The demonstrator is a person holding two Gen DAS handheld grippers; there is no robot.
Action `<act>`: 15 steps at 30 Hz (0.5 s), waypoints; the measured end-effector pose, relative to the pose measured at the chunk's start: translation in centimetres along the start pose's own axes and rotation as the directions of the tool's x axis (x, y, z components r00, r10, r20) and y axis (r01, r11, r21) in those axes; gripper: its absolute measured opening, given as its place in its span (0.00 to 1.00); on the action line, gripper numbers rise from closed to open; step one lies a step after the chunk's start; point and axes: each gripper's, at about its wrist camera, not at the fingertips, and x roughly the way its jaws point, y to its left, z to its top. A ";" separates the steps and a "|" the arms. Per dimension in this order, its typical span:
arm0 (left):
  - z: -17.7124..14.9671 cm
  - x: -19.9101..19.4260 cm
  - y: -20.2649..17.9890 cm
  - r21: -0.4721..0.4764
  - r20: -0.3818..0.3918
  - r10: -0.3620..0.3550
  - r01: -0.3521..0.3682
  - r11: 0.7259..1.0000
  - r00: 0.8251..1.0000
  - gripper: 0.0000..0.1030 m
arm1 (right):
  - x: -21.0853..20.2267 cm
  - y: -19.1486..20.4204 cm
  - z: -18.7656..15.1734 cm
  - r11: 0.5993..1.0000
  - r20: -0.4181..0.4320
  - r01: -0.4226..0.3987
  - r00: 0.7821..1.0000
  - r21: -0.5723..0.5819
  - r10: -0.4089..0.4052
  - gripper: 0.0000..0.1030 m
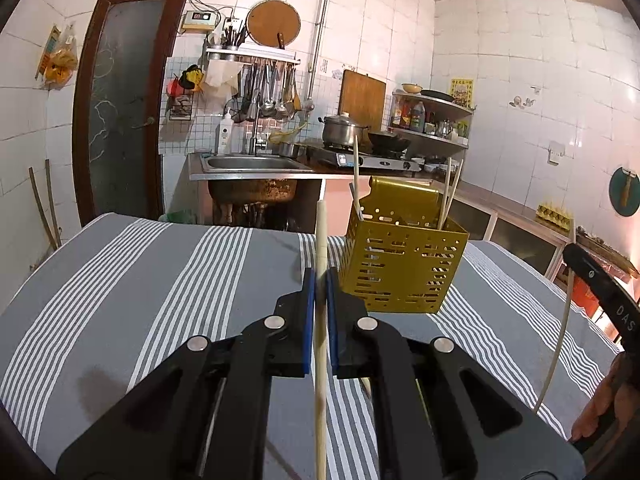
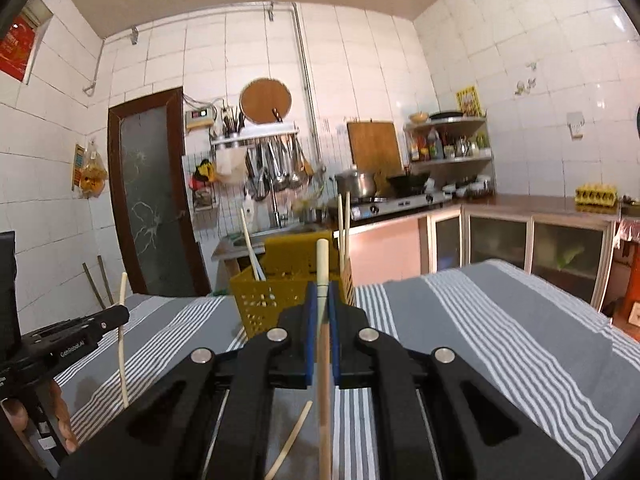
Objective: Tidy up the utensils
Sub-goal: 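Lower both held chopsticks into the yellow holder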
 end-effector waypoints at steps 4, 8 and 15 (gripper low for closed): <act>0.0 -0.4 -0.1 0.006 0.019 0.003 -0.003 1.000 1.000 0.04 | -0.5 0.0 0.2 1.000 0.035 0.012 0.999 -0.009 -0.011 0.06; 0.0 -0.7 -0.1 0.008 0.029 0.002 -0.002 1.000 1.000 0.04 | -0.6 0.1 0.2 1.000 0.036 0.009 0.999 -0.009 -0.009 0.06; 0.3 -0.7 -0.3 -0.003 0.030 0.002 -0.002 1.000 1.000 0.04 | -1.1 0.3 0.8 0.999 0.072 0.020 0.997 -0.025 -0.018 0.06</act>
